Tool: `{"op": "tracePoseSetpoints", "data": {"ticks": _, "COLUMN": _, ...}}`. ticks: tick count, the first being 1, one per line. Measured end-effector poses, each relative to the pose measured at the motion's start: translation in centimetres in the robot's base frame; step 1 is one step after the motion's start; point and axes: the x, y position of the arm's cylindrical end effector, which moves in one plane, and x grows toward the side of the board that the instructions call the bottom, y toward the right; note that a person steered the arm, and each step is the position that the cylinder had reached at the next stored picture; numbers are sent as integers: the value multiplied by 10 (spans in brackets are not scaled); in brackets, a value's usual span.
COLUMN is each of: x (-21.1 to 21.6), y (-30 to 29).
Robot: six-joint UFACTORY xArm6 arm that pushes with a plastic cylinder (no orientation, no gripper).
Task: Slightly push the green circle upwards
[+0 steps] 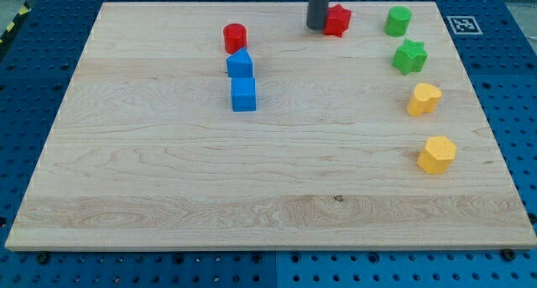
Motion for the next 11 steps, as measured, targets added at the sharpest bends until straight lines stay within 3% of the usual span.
{"op": "tracePoseSetpoints", "data": {"ticks": 4, "x": 38, "y": 143}}
{"op": "tracePoseSetpoints", "data": {"ticks": 5, "x": 38, "y": 156}}
{"op": "tracePoseSetpoints", "data": {"ticks": 7, "x": 27, "y": 121}}
{"op": "tracePoseSetpoints", "data": {"ticks": 11, "x": 2, "y": 122}}
